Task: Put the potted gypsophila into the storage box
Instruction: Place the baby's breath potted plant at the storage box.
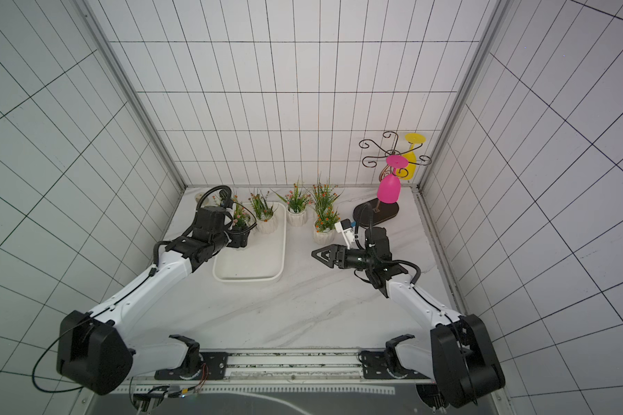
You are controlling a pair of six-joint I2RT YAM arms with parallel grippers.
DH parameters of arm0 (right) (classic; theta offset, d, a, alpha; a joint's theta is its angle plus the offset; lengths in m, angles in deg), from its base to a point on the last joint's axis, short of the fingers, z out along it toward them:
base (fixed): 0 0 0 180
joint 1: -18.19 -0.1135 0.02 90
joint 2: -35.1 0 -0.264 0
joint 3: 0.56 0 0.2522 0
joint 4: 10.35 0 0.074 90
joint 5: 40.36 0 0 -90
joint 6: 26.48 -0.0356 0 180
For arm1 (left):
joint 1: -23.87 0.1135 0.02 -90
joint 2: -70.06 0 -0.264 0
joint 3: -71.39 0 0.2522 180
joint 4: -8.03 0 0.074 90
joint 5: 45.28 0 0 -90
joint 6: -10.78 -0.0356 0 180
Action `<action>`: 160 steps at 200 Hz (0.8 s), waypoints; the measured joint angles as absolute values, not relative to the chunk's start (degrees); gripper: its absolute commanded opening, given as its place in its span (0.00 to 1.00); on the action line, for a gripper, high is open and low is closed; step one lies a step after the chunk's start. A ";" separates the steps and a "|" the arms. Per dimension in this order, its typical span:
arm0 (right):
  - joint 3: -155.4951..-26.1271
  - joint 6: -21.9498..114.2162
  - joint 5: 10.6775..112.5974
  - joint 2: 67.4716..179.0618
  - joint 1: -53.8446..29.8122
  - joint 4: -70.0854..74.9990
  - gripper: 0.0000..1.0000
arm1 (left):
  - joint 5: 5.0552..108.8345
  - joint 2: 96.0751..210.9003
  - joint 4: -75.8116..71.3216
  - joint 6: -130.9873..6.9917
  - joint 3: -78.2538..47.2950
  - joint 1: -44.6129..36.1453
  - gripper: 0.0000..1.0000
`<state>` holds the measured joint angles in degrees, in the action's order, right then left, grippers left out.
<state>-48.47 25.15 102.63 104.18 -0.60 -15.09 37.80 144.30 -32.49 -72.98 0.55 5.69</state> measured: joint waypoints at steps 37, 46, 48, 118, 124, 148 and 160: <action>-48.47 25.15 102.35 105.30 -0.60 -15.84 0.88 | 37.38 148.06 -32.88 -72.56 0.52 5.93 0.52; -48.47 25.15 102.35 105.43 -0.60 -15.97 0.89 | 37.14 148.99 -33.04 -72.45 0.50 5.93 0.52; -48.47 25.15 102.35 105.45 -0.60 -15.99 0.89 | 37.03 149.28 -33.10 -72.37 0.48 5.93 0.52; -48.47 25.48 102.48 105.89 -0.60 -16.43 0.89 | 35.04 153.43 -32.14 -70.77 0.37 6.70 0.52; -48.47 25.52 102.48 105.89 -0.60 -16.43 0.88 | 35.02 153.65 -31.66 -70.62 0.46 6.89 0.52; -48.47 25.74 102.65 105.89 -0.60 -16.49 0.89 | 35.02 154.70 -30.22 -70.27 0.55 7.61 0.52; -48.47 25.87 102.76 105.89 -0.60 -16.54 0.88 | 34.98 155.18 -29.78 -70.20 0.55 7.88 0.52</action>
